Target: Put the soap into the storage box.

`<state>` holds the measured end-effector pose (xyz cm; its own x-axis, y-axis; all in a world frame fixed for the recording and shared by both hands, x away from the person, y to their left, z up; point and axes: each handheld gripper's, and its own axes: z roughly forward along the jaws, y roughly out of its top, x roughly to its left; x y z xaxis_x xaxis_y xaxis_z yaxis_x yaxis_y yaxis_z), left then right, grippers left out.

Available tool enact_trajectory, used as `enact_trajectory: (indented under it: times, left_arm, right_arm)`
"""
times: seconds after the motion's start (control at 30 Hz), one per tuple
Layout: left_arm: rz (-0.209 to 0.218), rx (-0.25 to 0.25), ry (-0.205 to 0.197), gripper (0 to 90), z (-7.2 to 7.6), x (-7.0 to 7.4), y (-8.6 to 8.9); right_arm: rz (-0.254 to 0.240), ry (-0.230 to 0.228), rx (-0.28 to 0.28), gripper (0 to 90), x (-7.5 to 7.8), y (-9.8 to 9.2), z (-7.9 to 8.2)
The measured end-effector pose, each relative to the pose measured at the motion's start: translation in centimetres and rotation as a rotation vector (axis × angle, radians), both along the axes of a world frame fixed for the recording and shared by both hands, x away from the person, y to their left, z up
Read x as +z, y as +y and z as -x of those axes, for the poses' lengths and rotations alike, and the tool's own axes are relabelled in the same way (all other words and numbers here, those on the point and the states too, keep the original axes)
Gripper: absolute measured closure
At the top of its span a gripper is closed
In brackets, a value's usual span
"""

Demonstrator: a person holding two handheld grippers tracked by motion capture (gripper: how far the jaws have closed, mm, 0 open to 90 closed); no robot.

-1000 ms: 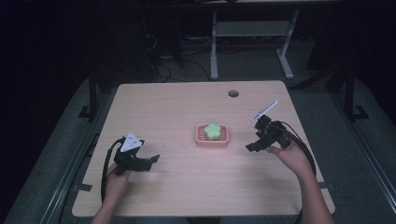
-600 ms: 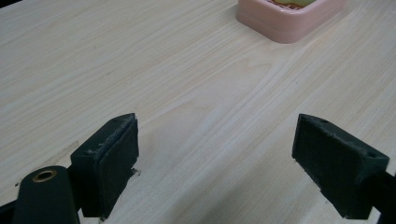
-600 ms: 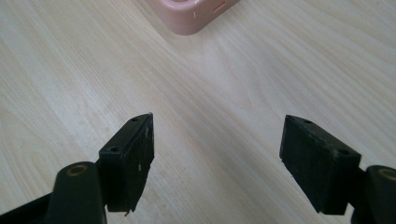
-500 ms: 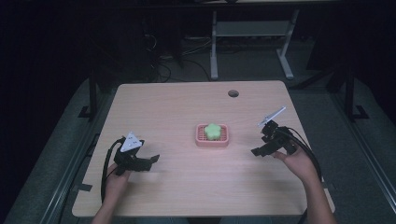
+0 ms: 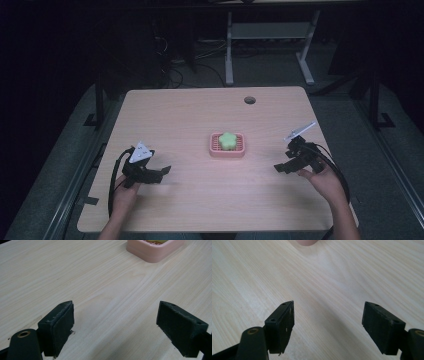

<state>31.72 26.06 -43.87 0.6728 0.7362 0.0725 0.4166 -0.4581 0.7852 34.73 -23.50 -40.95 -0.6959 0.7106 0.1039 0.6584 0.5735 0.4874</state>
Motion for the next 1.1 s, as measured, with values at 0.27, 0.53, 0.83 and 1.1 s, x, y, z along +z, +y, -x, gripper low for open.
enact_trajectory:
  times: [0.27, 0.53, 0.83, 1.1]
  left_arm:
    - [-0.001, -0.002, -0.003, 14.4, 0.0, 0.0, 0.0]
    - [-0.009, -0.007, -0.003, 14.4, 0.0, 0.0, 0.0]
    - [-0.007, -0.007, -0.005, 14.4, 0.0, -0.1, -0.1]
    - [-0.005, -0.008, -0.003, 14.4, 0.0, -0.1, -0.1]
  right_arm:
    - [-0.009, -0.002, -0.017, 25.3, -0.5, -0.8, 0.9]
    - [-0.016, -0.003, -0.032, 25.3, -1.1, -1.5, 1.8]
    - [-0.027, -0.005, -0.054, 25.3, -1.6, -2.6, 3.0]
    - [-0.037, -0.013, -0.078, 25.2, -2.0, -3.5, 4.5]
